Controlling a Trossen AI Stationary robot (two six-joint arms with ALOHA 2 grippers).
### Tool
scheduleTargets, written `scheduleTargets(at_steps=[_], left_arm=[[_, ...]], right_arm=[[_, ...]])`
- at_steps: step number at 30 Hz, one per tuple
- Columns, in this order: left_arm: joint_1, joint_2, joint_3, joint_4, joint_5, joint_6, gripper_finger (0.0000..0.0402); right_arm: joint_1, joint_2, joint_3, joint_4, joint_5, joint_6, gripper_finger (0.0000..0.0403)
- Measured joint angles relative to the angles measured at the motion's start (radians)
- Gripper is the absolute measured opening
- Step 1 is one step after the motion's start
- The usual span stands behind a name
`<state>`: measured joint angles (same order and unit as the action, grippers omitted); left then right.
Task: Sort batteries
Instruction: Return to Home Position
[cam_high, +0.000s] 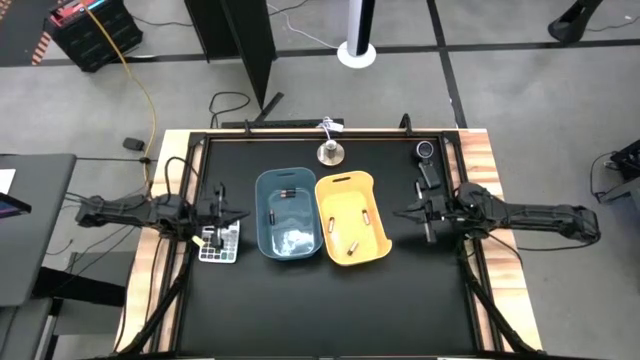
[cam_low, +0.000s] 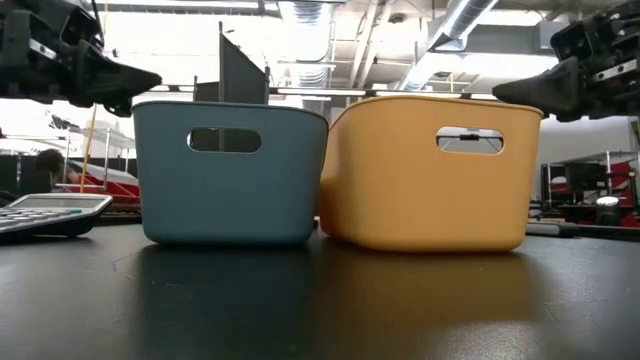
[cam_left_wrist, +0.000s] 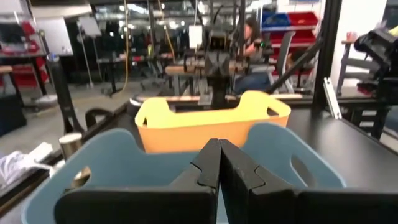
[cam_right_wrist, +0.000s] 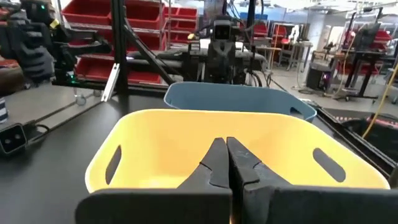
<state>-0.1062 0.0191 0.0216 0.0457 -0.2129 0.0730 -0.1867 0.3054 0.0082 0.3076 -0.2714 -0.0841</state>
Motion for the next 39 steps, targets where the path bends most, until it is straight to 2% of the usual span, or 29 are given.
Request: scheduleTargets(at_steps=[10, 18, 24, 29, 36, 39], left_arm=[[0.0, -0.017, -0.002, -0.011, 0.025, 0.011, 0.0001], [0.0, -0.016, -0.003, -0.016, 0.055, 0.012, 0.0001], [0.0, -0.016, -0.003, -0.017, 0.057, 0.028, 0.0001], [0.0, -0.015, -0.004, -0.018, 0.059, 0.016, 0.0001], [0.0, -0.015, -0.004, -0.018, 0.055, 0.057, 0.0001], [0.0, -0.015, -0.004, -0.018, 0.05, -0.034, 0.0001]], right_arm=[[0.001, -0.052, -0.001, -0.053, 0.0, -0.04, 0.0], [0.001, -0.171, -0.002, -0.2, 0.003, -0.047, 0.0], [0.001, -0.263, -0.002, -0.243, 0.011, -0.063, 0.0], [0.0, -0.282, -0.003, -0.244, 0.012, -0.062, 0.0], [-0.006, -0.28, -0.003, -0.246, 0.012, 0.082, 0.0025], [-0.006, -0.28, -0.003, -0.247, 0.012, 0.092, 0.0034]])
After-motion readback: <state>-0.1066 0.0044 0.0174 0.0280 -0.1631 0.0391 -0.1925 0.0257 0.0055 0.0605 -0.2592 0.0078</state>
